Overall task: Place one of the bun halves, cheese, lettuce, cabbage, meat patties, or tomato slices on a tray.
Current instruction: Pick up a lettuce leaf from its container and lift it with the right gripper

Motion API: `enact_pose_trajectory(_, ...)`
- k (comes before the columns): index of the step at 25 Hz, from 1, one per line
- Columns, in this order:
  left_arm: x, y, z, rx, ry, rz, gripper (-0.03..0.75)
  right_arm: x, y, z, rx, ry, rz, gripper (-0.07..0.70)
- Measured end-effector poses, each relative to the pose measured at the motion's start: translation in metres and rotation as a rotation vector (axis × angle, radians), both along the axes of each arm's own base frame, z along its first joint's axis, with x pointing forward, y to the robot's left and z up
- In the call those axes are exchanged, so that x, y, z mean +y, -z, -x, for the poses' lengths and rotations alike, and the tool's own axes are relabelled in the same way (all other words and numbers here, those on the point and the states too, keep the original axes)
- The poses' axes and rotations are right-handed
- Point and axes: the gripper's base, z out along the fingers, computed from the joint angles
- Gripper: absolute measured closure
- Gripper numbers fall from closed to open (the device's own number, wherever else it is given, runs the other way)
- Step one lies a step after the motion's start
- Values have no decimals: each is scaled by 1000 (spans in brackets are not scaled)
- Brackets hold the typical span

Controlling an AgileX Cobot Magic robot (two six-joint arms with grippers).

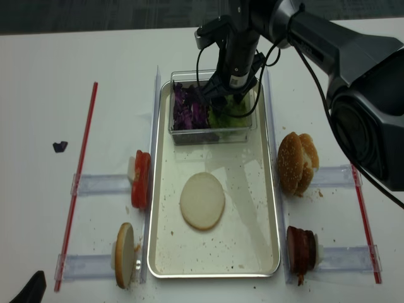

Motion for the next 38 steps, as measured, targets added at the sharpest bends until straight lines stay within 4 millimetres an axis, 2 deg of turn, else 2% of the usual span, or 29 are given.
enact_pose_trajectory(5, 0, 0, 0, 0, 0, 0, 136, 1, 8, -1, 15, 1, 5, 213)
enact_pose_trajectory(8, 0, 0, 0, 0, 0, 0, 136, 1, 7, -1, 14, 1, 4, 259)
enact_pose_trajectory(23, 0, 0, 0, 0, 0, 0, 136, 0, 8, 0, 23, -1, 7, 378)
enact_pose_trajectory(34, 0, 0, 0, 0, 0, 0, 136, 0, 8, 1, 27, -1, 8, 553)
enact_pose_trajectory(38, 0, 0, 0, 0, 0, 0, 136, 0, 8, 0, 25, -3, 12, 573)
